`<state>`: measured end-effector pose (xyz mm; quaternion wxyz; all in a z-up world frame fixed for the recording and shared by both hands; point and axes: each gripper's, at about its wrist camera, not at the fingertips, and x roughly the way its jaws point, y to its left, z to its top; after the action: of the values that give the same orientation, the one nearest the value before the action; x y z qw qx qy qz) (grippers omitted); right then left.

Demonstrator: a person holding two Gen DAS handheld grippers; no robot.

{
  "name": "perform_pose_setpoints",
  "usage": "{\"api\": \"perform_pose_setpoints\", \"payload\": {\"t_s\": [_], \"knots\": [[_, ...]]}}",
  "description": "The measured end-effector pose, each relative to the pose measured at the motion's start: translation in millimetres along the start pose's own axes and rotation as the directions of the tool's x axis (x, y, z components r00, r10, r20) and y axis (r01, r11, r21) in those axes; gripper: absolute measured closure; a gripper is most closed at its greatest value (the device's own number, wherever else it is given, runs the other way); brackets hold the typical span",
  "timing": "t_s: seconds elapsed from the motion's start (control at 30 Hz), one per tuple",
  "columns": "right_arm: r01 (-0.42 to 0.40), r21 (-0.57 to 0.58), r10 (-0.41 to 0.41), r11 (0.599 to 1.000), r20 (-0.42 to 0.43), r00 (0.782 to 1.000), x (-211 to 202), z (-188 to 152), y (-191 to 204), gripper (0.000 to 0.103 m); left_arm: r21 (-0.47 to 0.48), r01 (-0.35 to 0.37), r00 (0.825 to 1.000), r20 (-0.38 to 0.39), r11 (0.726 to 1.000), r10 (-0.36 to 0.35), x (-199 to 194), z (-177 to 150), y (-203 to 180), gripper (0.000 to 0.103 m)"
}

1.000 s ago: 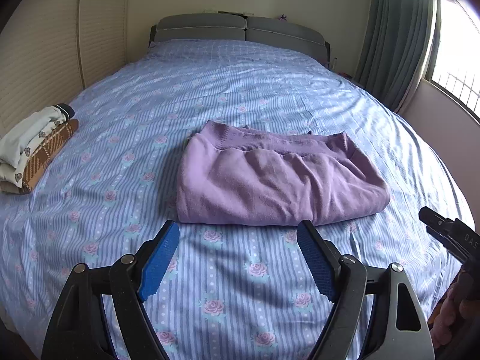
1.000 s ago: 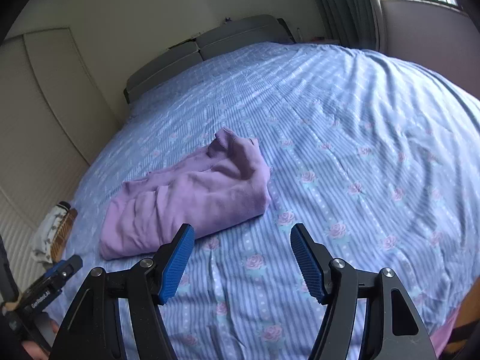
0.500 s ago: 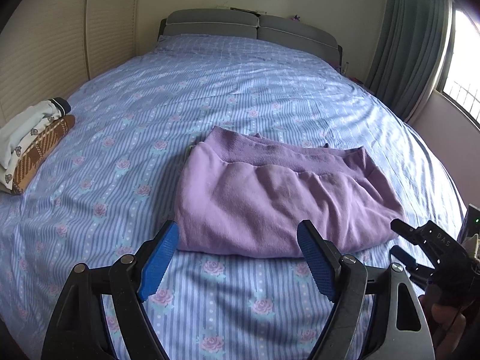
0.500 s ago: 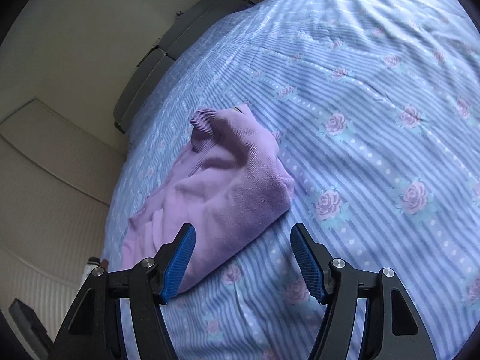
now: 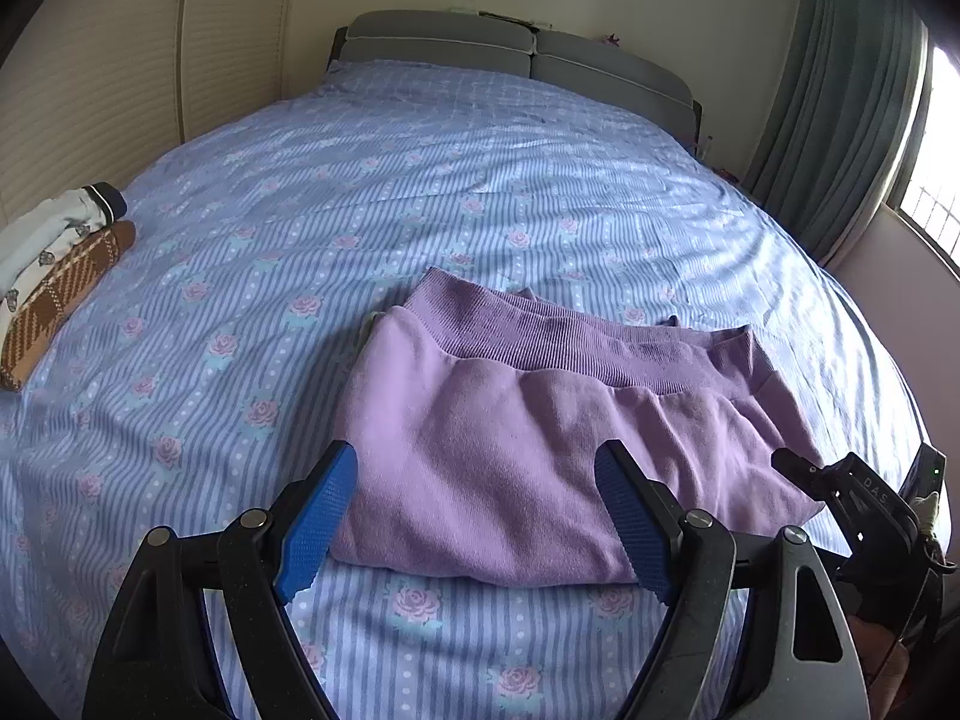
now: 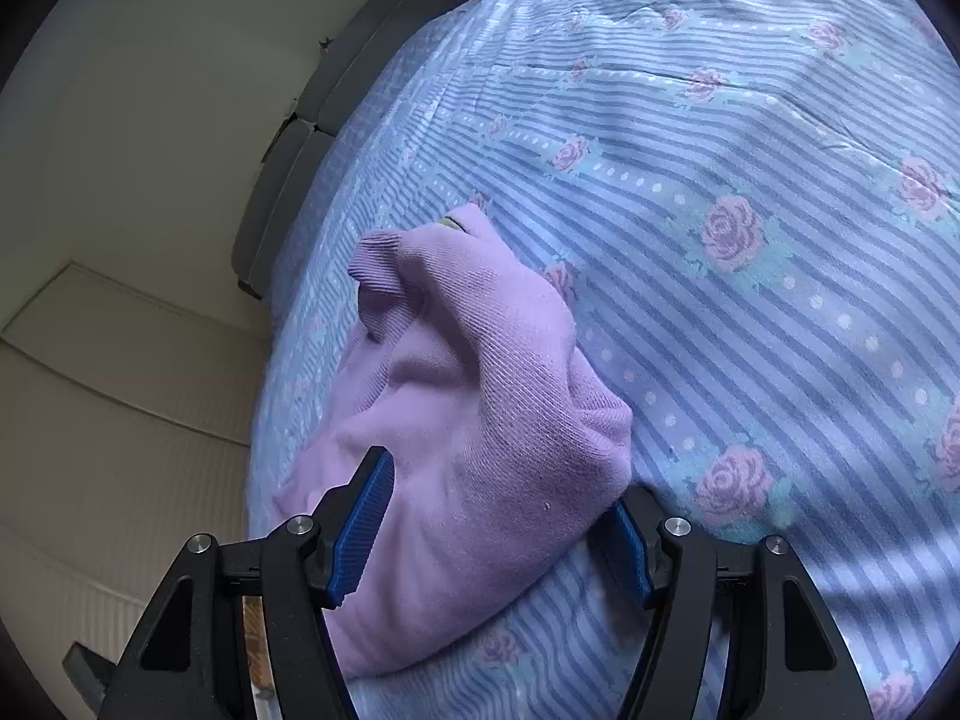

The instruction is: Fold small clothes

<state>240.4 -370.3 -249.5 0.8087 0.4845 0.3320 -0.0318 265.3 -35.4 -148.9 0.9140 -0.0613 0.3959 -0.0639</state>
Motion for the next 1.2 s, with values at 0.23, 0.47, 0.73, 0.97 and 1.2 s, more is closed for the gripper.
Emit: {"api": "perform_pose_setpoints", "payload": {"t_s": [0.23,0.47,0.73,0.97,1.2], "knots": [[0.002,0.02,-0.002,1.0,0.001,1.0,-3.9,2.7,-0.7,0.068,-0.021,-0.002,1.0,0.006,1.0,0.002,-9.8,-0.8,12.9,0.022],[0.082,-0.135,-0.075,0.987,0.06,0.995,-22.7,-2.8,46.3,0.077,-0.062,-0.023,0.999,0.023,0.998,0.024,-32.8,1.1,42.8,0.022],[0.252,-0.564,-0.125,0.786,0.255,0.959,-27.3,-55.2,180.2,0.079,-0.148,-0.071,0.995,0.062,0.986,0.081,-68.0,2.3,108.7,0.02],[0.356,-0.854,-0.126,0.379,0.334,0.934,26.6,-158.5,255.6,0.08,-0.236,-0.127,0.987,0.071,0.963,0.147,-90.3,-7.3,183.0,0.019],[0.389,-0.917,-0.213,-0.088,0.399,0.892,84.4,-259.4,233.2,0.08,-0.293,-0.156,0.984,0.033,0.943,0.173,-89.2,-24.4,234.6,0.019]]}}
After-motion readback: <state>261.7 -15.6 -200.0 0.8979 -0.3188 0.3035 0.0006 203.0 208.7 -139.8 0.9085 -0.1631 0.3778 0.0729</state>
